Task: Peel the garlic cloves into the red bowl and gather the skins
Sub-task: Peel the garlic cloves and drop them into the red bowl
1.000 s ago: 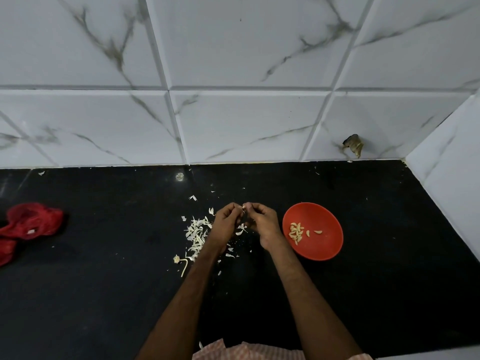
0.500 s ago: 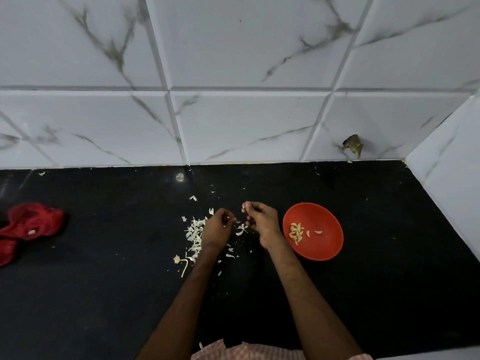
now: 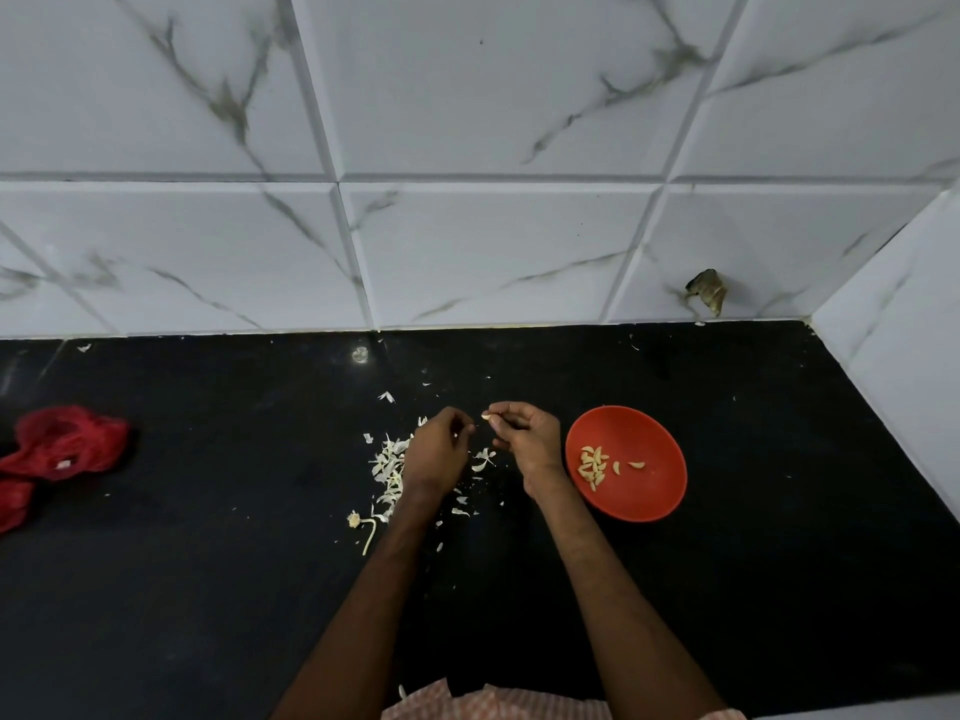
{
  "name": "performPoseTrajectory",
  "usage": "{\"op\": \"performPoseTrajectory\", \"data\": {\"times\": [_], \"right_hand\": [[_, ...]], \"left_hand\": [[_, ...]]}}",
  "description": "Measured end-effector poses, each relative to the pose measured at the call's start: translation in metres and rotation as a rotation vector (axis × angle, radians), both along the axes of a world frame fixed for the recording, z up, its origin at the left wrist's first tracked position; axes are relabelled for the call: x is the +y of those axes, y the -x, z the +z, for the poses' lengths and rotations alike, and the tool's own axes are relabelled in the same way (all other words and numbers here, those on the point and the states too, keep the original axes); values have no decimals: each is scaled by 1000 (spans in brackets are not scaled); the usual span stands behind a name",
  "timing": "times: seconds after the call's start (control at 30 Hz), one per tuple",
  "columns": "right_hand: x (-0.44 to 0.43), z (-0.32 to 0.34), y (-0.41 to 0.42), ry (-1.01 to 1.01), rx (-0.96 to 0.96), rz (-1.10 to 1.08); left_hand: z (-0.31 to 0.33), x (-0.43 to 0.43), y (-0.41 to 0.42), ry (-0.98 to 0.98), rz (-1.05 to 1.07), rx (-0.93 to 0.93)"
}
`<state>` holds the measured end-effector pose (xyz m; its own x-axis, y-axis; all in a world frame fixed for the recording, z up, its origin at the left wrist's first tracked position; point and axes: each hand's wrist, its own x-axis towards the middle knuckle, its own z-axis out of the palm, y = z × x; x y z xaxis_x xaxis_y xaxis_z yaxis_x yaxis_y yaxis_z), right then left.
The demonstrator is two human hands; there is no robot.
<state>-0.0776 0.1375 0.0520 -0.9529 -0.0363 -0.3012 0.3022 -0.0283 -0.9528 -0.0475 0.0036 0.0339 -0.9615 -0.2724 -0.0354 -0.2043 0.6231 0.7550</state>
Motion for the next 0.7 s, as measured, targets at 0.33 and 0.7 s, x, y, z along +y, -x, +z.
{"op": "performPoseTrajectory", "data": {"times": [0.33, 0.7], "right_hand": [[-2, -5, 2, -244, 128, -16], [-6, 1, 2, -468, 158, 1]], "left_hand": [[11, 8, 2, 53, -114, 66], [13, 19, 2, 192, -119, -20]]}}
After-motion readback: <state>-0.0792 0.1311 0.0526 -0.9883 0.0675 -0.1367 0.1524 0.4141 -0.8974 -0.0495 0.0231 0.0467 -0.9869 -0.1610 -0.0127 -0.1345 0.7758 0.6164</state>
